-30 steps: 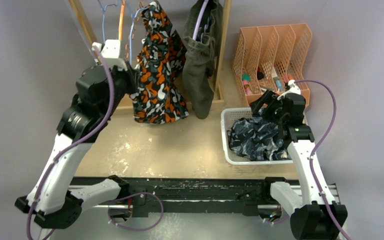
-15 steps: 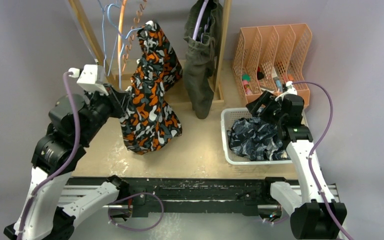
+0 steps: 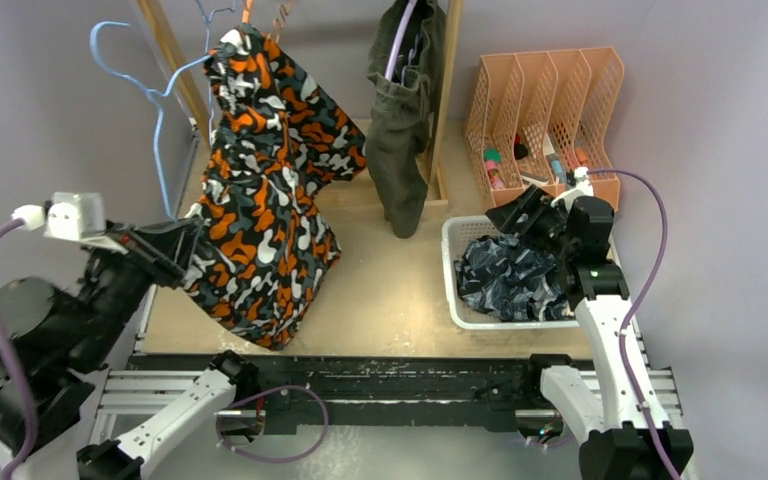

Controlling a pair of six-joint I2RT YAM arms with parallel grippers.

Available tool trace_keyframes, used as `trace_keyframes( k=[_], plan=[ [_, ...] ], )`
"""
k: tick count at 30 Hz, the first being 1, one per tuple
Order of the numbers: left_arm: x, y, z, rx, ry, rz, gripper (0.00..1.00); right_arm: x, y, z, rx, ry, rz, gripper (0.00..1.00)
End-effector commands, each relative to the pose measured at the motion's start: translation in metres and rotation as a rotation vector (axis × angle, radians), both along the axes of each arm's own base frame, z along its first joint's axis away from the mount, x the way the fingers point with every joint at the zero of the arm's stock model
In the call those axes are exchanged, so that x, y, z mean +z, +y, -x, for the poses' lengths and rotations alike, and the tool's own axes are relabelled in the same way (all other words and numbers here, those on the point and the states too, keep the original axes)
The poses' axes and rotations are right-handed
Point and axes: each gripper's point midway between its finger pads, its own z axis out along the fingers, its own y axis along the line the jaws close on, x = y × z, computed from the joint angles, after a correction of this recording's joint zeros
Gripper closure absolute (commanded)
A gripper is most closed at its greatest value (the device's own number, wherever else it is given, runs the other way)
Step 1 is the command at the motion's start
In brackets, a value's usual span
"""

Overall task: Remove the shorts from the hanger
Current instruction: Pick up the hanger from the clothes rod.

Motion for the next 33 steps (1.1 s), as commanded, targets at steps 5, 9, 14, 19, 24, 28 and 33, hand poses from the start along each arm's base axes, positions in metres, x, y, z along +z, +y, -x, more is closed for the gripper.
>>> trace_keyframes(
  k=[5,9,14,19,24,28,33],
  plan=[
    [0.009,-0.012,0.018,-0.116,0.022,-0.036,1.00,0.016,0.010,0.002,0.051,-0.049,-0.039,0.16],
    [-0.018,-0.038,0.015,-0.246,0.127,-0.119,1.00,0.013,0.011,0.003,0.054,-0.042,-0.040,0.16],
    [-0.032,-0.047,0.010,-0.280,0.148,-0.123,1.00,0.010,0.011,0.005,0.056,-0.031,-0.041,0.15],
    [-0.077,-0.078,0.010,-0.450,0.337,-0.204,1.00,0.009,0.020,0.006,0.116,-0.041,-0.048,0.15],
    [-0.109,-0.082,0.012,-0.505,0.462,-0.279,1.00,0.004,0.023,0.005,0.138,-0.034,-0.057,0.14],
    [-0.107,-0.083,0.019,-0.530,0.459,-0.284,1.00,-0.001,0.022,0.005,0.135,-0.020,-0.053,0.14],
    [-0.089,-0.110,0.034,-0.704,0.376,-0.186,1.00,-0.005,0.029,0.004,0.173,-0.022,-0.081,0.13]
  ],
)
